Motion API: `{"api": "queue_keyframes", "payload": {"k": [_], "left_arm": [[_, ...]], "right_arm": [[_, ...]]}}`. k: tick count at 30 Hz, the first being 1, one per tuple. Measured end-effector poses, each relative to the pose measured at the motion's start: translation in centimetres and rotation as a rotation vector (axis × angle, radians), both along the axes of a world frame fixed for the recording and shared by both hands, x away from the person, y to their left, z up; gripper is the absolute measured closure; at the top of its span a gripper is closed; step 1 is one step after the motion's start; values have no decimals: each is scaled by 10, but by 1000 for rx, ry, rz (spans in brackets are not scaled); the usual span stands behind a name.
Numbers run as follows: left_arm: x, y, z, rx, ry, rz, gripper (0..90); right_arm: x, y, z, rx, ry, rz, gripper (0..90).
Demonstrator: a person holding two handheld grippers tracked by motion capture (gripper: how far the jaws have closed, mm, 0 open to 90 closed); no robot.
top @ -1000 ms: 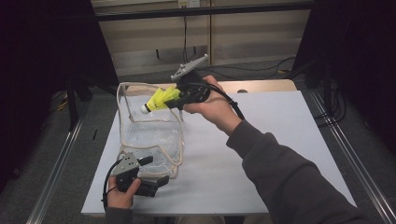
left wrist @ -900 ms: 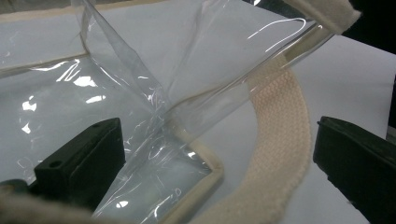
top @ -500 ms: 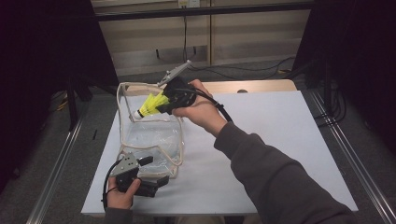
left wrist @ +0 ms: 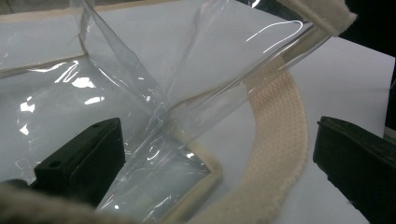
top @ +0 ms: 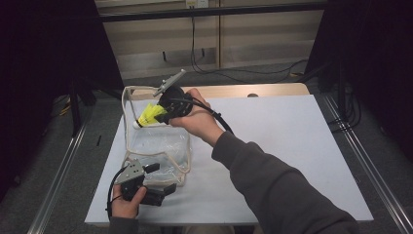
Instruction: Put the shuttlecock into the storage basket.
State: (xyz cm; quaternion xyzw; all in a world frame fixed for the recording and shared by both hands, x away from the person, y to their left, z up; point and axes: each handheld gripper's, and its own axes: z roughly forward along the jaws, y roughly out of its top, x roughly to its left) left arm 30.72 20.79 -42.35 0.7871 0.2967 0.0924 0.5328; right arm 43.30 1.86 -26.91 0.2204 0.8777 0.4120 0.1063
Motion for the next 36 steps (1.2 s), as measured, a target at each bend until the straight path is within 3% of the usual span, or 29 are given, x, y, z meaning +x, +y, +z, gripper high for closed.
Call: {"api": "queue_keyframes", "payload": {"k": [11, 36], "left_arm": [[0, 0, 0, -8, 0, -7, 20], [-1, 2, 1, -16, 4, -16, 21]], "right_arm": [[4, 23, -11, -24, 9, -5, 798], [7, 47, -22, -35, 34, -9, 796]]}}
